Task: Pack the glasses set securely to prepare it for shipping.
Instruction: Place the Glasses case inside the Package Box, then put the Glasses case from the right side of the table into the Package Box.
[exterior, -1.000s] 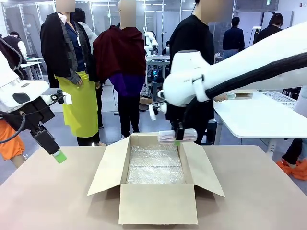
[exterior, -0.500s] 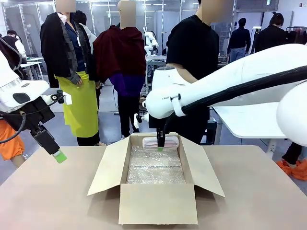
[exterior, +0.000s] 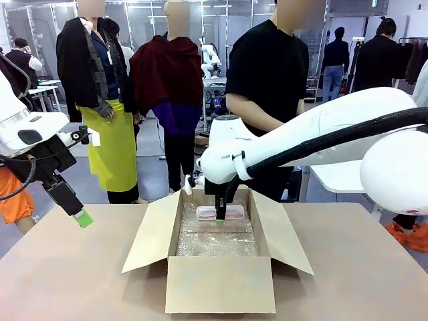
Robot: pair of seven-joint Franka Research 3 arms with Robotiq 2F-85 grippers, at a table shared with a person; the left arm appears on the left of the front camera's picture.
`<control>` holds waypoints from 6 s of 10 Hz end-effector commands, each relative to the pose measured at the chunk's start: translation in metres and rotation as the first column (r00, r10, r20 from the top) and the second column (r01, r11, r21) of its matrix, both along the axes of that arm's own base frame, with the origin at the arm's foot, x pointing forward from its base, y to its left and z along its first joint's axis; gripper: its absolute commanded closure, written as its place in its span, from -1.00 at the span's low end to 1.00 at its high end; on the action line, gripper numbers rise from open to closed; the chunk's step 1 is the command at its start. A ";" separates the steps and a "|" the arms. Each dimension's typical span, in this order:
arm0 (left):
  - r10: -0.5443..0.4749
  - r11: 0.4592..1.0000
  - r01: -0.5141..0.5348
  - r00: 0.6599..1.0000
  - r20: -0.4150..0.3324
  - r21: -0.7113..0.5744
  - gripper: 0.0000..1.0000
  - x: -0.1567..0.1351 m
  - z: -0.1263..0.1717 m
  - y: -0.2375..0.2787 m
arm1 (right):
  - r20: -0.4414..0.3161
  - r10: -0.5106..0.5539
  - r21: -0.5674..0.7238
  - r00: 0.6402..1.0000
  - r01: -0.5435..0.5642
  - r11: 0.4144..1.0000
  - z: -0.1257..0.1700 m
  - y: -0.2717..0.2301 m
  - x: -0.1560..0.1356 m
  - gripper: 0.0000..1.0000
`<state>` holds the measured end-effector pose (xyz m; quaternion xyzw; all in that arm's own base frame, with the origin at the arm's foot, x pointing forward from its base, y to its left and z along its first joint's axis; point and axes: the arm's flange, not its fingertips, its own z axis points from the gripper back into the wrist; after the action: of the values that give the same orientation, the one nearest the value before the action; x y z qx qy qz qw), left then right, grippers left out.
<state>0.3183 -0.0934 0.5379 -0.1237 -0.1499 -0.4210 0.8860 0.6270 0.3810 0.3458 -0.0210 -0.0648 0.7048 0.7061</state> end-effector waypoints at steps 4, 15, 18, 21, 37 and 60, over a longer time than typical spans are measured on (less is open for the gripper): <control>0.006 1.000 -0.006 1.000 0.002 -0.014 -1.00 -0.001 0.002 0.000 | 0.005 -0.032 -0.026 0.999 0.032 0.999 -0.014 0.003 -0.012 -0.49; 0.006 1.000 -0.006 1.000 0.002 -0.014 -1.00 -0.001 0.002 0.000 | -0.010 -0.010 -0.011 1.000 0.010 1.000 -0.007 -0.001 -0.007 -1.00; 0.006 1.000 -0.006 1.000 0.002 -0.014 -1.00 -0.001 0.002 0.000 | -0.010 -0.010 -0.011 1.000 0.010 1.000 -0.007 -0.001 -0.007 -1.00; 0.006 1.000 -0.006 1.000 0.002 -0.014 -1.00 -0.001 0.002 0.000 | -0.010 -0.010 -0.011 1.000 0.010 1.000 -0.007 -0.001 -0.007 -1.00; 0.006 1.000 -0.006 1.000 0.002 -0.014 -1.00 -0.001 0.002 0.000 | 0.078 -0.451 0.171 0.889 0.434 0.885 0.136 -0.128 -0.095 -1.00; 0.006 1.000 -0.006 1.000 0.002 -0.014 -1.00 -0.001 0.002 0.000 | -0.093 -0.964 0.186 0.248 0.956 0.228 0.130 -0.359 -0.241 -1.00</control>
<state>0.3183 -0.0935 0.5380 -0.1220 -0.1497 -0.4206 0.8864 0.3859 0.0221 0.4757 0.0018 -0.1248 0.1122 0.9858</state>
